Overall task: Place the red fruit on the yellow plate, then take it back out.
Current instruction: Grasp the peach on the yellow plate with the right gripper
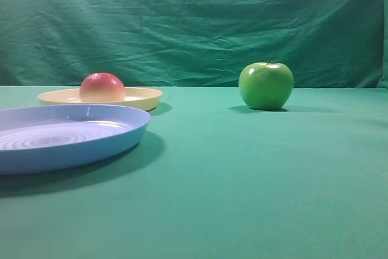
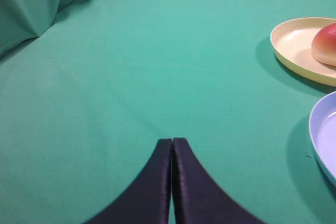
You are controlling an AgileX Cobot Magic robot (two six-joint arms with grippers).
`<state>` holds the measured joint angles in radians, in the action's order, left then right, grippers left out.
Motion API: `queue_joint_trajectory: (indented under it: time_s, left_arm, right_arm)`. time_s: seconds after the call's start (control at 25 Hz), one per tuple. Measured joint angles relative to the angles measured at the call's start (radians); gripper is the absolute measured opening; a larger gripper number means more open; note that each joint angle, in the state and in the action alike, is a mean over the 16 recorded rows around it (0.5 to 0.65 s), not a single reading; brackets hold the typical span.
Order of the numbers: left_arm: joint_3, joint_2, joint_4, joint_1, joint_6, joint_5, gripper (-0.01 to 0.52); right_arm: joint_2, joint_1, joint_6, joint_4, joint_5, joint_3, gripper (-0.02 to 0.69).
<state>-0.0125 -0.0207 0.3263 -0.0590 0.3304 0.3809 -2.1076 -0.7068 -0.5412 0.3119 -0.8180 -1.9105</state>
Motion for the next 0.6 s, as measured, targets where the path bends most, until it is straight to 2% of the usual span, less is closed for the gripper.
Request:
queue_joint_trajectory:
  time_s: [0.12, 0.48, 0.6]
  left_arm:
    - [0.0, 0.0, 0.0, 0.0, 0.0, 0.0, 0.0]
    - [0.0, 0.0, 0.0, 0.0, 0.0, 0.0, 0.0]
    - [0.0, 0.0, 0.0, 0.0, 0.0, 0.0, 0.0]
  right_arm:
    - [-0.064, -0.023, -0.005, 0.008, 0.038, -0.048, 0.163]
    - [-0.199, -0.058, -0.014, 0.037, 0.211, -0.104, 0.523]
    - [-0.229, -0.063, -0.017, 0.044, 0.267, -0.106, 0.606]
